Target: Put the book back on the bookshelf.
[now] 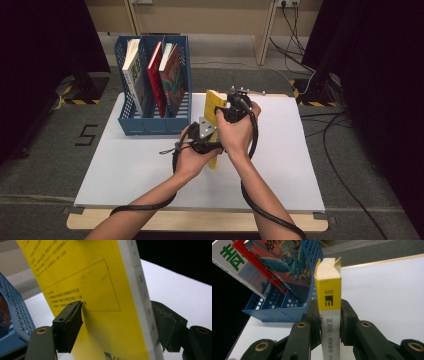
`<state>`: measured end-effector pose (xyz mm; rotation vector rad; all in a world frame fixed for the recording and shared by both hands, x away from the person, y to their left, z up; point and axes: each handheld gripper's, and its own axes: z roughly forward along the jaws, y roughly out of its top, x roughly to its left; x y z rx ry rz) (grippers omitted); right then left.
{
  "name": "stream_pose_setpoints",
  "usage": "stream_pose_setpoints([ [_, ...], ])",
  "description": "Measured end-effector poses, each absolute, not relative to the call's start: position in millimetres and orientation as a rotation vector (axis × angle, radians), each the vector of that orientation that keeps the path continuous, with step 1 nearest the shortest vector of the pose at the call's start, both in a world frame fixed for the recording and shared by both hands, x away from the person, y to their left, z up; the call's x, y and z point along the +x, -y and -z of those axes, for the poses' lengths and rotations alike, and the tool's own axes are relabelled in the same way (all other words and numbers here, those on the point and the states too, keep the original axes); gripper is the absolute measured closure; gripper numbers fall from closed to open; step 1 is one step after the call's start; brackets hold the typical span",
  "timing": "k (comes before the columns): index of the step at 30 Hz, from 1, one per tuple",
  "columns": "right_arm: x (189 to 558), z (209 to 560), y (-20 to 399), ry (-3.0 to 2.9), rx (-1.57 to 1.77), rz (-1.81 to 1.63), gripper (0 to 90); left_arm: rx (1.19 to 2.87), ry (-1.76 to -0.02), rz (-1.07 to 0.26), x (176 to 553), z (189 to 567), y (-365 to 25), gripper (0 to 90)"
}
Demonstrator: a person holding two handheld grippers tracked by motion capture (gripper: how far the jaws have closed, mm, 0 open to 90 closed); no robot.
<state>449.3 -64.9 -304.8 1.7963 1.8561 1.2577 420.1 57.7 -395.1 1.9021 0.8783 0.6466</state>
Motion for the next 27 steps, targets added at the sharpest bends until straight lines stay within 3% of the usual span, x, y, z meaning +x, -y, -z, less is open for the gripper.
stream_pose_setpoints([
  [7,447,304,61,-1.864,1.790,-1.260,73.8,1.903,-0.898,-0.642,420,395,-59,29.7],
  [13,445,303,59,-1.884,1.781,-1.263,71.5,1.886,-0.927,-0.650,419,394,-66,42.8],
  [17,442,303,53,-1.903,1.757,-1.262,70.4,1.871,-0.943,-0.666,417,395,-71,46.2],
  [21,440,301,44,-1.929,1.717,-1.250,65.1,1.867,-0.969,-0.681,413,393,-79,56.4],
  [25,439,301,36,-1.937,1.696,-1.259,55.5,1.837,-0.990,-0.704,413,393,-91,73.1],
  [27,439,301,35,-1.945,1.688,-1.277,54.4,1.829,-0.991,-0.687,415,393,-96,74.8],
])
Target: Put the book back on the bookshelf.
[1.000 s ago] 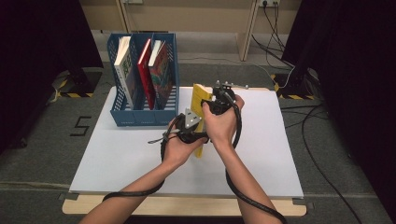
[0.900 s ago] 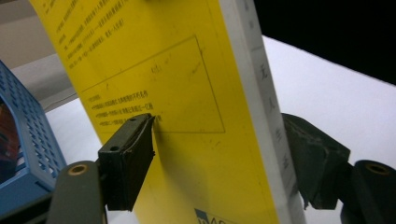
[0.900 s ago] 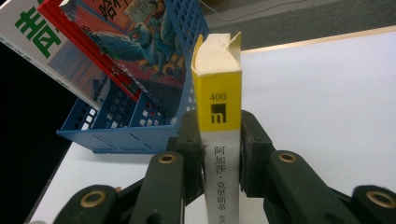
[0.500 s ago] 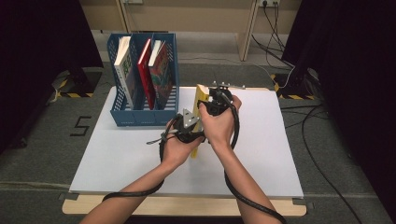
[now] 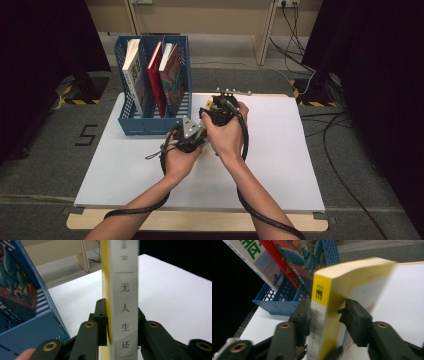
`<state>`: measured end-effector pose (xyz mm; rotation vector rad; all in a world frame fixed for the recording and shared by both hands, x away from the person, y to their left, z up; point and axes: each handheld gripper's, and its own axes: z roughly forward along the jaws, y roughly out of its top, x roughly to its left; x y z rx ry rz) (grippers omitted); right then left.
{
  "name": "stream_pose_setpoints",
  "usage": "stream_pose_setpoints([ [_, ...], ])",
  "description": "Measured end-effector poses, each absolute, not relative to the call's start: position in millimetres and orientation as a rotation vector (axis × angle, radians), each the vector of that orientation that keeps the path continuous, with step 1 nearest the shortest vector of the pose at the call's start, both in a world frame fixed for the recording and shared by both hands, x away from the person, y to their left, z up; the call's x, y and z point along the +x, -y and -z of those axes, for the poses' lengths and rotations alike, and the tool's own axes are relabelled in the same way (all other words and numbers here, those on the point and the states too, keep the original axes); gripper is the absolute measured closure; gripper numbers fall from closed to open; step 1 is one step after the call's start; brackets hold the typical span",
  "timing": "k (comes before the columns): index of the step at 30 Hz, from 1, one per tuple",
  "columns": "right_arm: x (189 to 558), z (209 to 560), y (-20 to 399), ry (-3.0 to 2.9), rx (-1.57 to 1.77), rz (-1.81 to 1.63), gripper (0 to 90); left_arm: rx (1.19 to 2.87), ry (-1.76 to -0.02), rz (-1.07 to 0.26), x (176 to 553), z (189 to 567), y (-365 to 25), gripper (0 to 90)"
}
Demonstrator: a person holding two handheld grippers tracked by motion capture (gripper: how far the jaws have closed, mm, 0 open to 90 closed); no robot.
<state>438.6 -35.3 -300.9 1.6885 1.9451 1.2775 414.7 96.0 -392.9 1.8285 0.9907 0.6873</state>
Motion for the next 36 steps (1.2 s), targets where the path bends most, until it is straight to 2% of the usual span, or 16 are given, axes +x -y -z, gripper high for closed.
stream_pose_setpoints([
  [3,438,300,34,-1.955,1.682,-1.286,54.1,1.835,-0.982,-0.695,415,392,-101,75.0],
  [6,433,295,31,-1.989,1.676,-1.321,58.6,1.820,-0.986,-0.686,417,393,-107,75.1],
  [12,432,293,34,-1.996,1.666,-1.359,57.9,1.801,-0.993,-0.659,417,395,-116,75.1],
  [18,428,295,51,-1.975,1.683,-1.444,57.7,1.790,-0.999,-0.641,417,396,-126,75.0],
  [36,425,325,106,-1.897,1.815,-1.375,58.0,1.822,-1.002,-0.573,408,403,-159,73.8],
])
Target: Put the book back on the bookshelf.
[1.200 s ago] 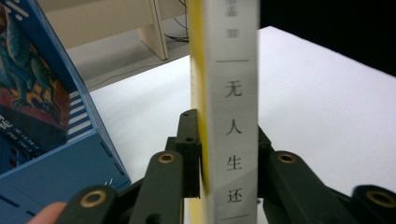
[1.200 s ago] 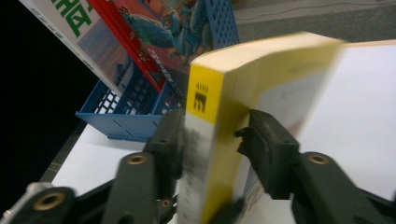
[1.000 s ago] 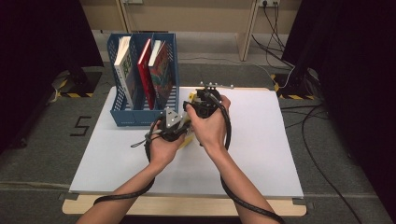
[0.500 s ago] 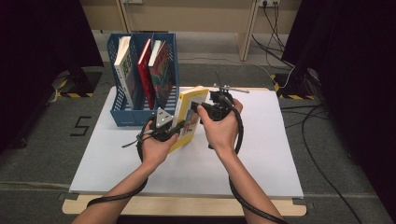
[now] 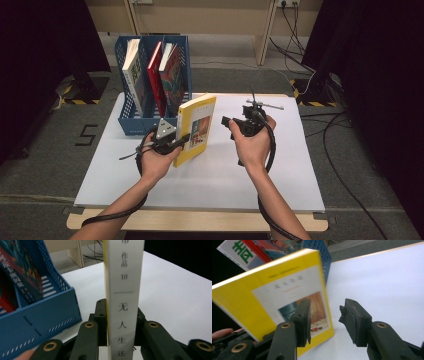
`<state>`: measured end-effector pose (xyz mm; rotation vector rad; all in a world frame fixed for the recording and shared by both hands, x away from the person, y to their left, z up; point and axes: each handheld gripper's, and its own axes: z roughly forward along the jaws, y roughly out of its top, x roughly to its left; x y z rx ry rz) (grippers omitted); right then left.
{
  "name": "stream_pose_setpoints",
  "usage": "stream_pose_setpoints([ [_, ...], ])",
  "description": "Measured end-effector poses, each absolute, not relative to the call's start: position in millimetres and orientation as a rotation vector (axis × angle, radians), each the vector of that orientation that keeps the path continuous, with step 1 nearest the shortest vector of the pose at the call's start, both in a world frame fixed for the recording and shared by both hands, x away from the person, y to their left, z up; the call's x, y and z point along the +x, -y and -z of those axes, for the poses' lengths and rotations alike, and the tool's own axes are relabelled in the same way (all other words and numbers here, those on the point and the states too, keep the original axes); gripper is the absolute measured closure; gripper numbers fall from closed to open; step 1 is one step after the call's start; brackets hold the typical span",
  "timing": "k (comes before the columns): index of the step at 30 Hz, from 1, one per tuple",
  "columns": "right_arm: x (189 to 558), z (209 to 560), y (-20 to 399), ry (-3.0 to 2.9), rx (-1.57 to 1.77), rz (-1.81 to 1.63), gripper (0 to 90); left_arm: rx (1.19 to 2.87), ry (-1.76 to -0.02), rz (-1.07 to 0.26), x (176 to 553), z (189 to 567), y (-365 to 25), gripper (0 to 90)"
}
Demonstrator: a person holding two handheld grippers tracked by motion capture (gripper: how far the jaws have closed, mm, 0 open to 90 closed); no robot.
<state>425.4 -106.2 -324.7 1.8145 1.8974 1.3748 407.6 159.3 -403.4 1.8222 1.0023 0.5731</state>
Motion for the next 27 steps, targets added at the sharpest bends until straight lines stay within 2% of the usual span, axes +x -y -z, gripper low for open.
stream_pose_setpoints([
  [12,420,349,124,-1.884,1.876,-1.321,58.4,1.808,-0.998,-0.540,386,427,-186,73.3],
  [27,419,365,128,-1.886,1.898,-1.277,58.5,1.797,-0.949,-0.585,376,435,-188,72.0],
])
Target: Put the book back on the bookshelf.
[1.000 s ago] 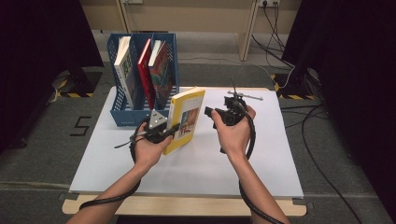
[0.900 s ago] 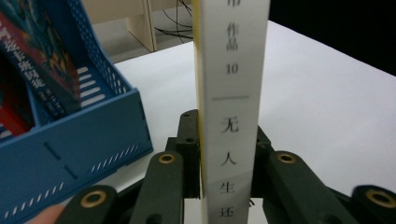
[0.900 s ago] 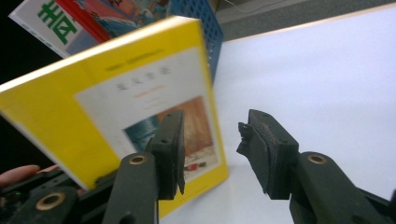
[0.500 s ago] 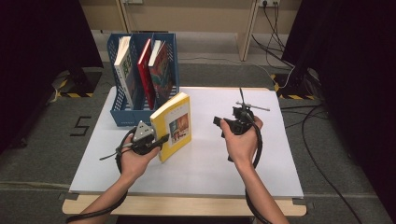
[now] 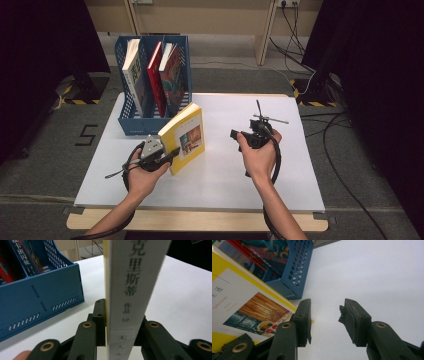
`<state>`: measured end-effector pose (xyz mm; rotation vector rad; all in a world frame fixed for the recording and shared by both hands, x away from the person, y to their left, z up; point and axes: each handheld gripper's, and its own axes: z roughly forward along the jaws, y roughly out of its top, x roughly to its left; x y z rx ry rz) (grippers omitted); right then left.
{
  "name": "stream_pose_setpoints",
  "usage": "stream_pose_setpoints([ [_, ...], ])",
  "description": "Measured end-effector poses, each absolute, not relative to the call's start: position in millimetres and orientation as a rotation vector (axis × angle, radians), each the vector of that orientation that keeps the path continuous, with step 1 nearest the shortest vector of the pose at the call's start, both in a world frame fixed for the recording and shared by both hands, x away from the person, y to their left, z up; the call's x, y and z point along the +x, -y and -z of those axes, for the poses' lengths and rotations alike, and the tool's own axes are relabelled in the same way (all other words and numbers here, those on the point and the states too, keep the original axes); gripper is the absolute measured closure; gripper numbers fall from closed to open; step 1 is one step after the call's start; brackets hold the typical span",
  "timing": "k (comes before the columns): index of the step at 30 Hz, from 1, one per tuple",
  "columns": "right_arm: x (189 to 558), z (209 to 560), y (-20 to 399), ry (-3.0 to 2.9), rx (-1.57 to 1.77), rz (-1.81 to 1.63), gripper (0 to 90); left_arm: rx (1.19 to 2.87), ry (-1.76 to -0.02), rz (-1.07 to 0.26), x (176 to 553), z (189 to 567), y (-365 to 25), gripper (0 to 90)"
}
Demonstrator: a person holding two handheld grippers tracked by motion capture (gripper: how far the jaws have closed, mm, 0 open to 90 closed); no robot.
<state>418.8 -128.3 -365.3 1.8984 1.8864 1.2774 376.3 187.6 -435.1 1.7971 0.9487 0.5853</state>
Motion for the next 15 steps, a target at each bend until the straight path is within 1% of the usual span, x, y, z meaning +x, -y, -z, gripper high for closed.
stream_pose_setpoints([
  [8,418,370,132,-1.881,1.910,-1.269,58.4,1.724,-0.898,-0.611,374,433,-187,69.4],
  [15,419,368,133,-1.879,1.911,-1.259,58.0,1.635,-0.857,-0.656,374,412,-188,67.8],
])
